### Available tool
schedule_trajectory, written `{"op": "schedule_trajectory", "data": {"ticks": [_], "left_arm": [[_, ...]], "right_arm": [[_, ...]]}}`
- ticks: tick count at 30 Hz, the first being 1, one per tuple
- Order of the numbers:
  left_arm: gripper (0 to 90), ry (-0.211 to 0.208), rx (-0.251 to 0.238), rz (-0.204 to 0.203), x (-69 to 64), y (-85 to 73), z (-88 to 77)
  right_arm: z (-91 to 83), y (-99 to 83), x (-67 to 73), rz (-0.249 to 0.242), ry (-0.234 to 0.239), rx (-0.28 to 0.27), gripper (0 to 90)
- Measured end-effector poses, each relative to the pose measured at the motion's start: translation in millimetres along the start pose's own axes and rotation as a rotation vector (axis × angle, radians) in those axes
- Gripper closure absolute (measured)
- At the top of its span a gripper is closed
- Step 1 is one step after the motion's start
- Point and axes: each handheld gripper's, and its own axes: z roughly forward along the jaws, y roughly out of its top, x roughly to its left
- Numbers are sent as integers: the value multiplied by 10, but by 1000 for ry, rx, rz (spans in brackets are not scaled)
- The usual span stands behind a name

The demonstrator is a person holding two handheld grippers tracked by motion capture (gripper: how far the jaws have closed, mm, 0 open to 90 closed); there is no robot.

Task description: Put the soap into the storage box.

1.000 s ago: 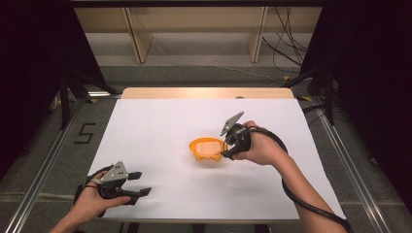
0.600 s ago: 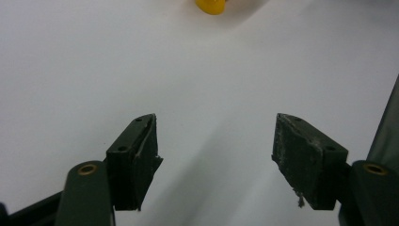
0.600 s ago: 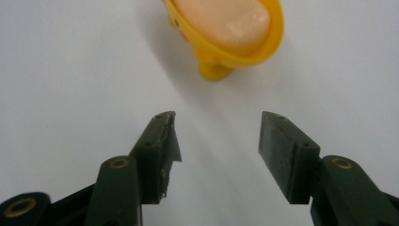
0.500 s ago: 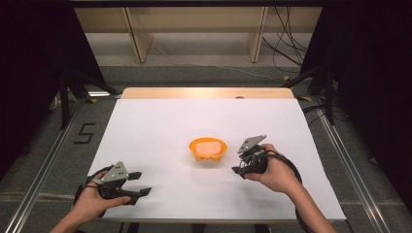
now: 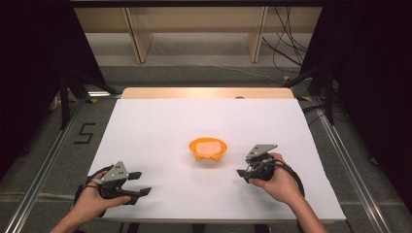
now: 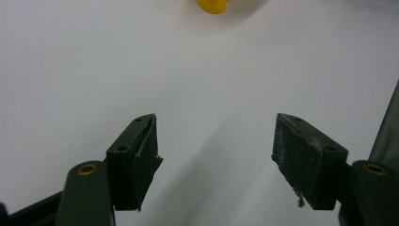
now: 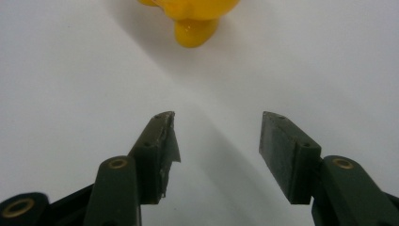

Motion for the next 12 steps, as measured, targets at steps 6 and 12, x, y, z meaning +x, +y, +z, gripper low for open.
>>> {"op": "schedule_trajectory", "data": {"ticks": [6, 12], "left_arm": [[315, -1, -2, 3, 2, 4, 0], [315, -1, -3, 27, 11, 11, -3]], "right_arm": [[-1, -32, -36, 34, 3, -17, 466], [1, -81, -27, 79, 3, -7, 466]]}}
